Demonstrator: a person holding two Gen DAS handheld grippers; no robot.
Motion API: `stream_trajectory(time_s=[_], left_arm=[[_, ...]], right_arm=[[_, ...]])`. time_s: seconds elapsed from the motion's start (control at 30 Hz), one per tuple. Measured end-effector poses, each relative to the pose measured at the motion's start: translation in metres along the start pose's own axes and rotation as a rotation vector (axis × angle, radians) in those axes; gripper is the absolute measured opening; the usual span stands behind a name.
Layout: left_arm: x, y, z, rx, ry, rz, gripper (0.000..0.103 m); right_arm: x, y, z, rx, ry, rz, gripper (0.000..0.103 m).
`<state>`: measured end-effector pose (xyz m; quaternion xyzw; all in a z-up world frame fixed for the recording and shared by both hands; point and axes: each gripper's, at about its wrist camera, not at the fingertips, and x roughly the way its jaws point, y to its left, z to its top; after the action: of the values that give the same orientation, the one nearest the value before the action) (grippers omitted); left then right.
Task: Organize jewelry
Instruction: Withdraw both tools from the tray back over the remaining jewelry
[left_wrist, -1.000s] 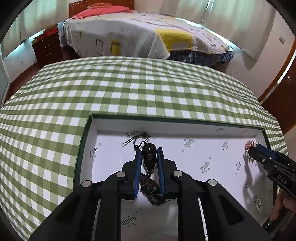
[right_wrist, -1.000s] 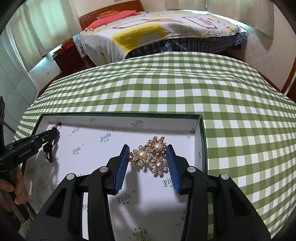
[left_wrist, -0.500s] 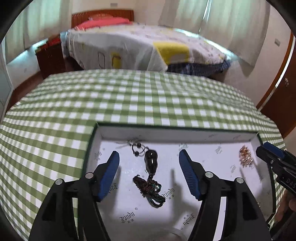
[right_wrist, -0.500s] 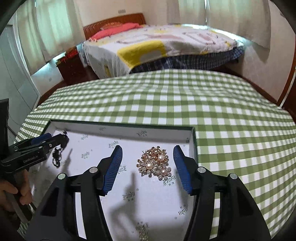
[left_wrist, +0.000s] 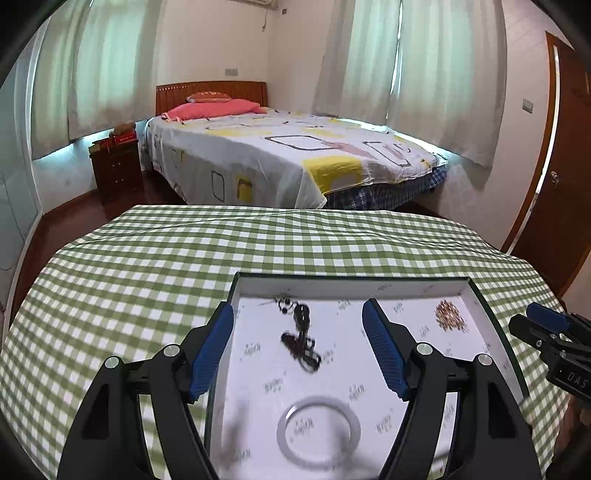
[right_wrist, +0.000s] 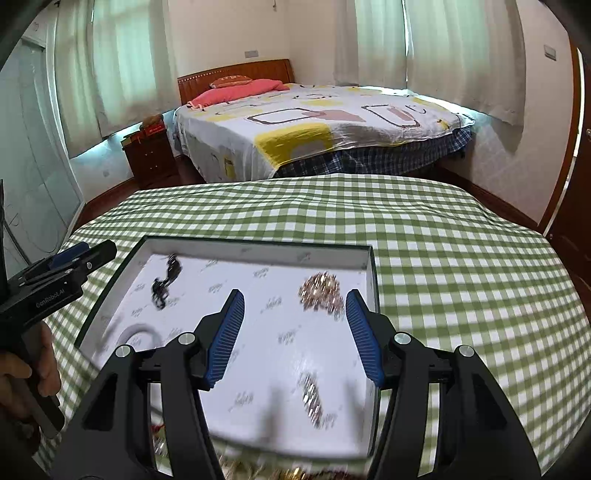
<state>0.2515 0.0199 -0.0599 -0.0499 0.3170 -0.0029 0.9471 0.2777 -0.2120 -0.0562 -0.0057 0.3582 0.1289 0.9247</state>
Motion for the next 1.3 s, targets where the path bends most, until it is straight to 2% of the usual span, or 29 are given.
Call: stream_trajectory(time_s=[0.33,0.6,0.67,0.73,0.97,1.3], left_arm=[[-0.039,0.003,-0.047,0.006,0.028,0.017,0.070],[-0.052,0.010,-0.079,0.011,0.070,0.062,0.070],[-0.057,0.012,-0.088,0.007,0.083,0.073,0.070],[-0.061,0.013,-0.095,0.001,0.096,0.079,0.070],[-0.063,0.024,-0.116,-0.023,0.138,0.098,0.070],[-0.061,0.028,-0.122,-0.032,0.150,0.101,0.070]], right_arm=[[-0.040,0.023,-0.066,0.012,0.039,0.028,0.055],[-0.040,0.038,-0.113,0.019,0.128,0.067,0.053],[-0.038,0.041,-0.118,0.020,0.141,0.075,0.052],[-0.034,0.044,-0.124,0.019,0.157,0.080,0.047],[-0.020,0.047,-0.130,0.013,0.180,0.077,0.046],[-0.004,0.055,-0.120,-0.038,0.171,0.050,0.047]])
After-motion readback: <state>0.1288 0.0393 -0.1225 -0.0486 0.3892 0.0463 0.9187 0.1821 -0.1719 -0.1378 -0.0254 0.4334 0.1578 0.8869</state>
